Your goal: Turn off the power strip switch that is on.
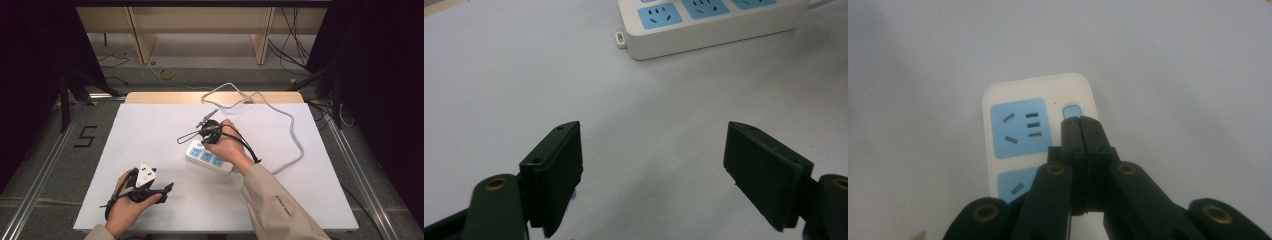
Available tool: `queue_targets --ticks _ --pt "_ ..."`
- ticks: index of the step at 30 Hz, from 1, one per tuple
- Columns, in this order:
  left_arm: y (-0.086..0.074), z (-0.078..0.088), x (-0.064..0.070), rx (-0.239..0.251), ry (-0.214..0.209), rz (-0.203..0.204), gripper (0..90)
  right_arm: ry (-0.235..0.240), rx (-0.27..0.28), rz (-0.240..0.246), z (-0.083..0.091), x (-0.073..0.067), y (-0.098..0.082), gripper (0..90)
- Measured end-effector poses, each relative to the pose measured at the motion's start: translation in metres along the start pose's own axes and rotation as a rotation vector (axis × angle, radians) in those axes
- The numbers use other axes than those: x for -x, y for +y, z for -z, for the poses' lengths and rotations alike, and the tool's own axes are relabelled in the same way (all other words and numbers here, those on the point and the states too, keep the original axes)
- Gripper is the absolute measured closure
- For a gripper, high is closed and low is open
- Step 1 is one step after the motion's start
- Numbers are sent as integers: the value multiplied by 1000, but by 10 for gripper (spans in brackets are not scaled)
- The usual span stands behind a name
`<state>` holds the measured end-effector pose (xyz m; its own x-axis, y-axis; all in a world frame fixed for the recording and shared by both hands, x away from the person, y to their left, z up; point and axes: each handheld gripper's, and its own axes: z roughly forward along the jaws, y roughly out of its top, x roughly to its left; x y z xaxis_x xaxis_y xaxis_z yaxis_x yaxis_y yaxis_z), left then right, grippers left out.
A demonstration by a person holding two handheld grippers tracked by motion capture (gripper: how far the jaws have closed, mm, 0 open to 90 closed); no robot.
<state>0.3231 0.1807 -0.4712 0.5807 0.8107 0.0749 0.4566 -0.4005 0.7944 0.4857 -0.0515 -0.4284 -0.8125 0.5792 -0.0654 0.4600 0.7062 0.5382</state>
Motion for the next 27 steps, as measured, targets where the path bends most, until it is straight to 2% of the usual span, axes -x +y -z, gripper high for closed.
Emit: queue_targets --ticks 27 --pt "0 0 -1 1 -2 0 234 0 -22 -12 -20 2 19 900"
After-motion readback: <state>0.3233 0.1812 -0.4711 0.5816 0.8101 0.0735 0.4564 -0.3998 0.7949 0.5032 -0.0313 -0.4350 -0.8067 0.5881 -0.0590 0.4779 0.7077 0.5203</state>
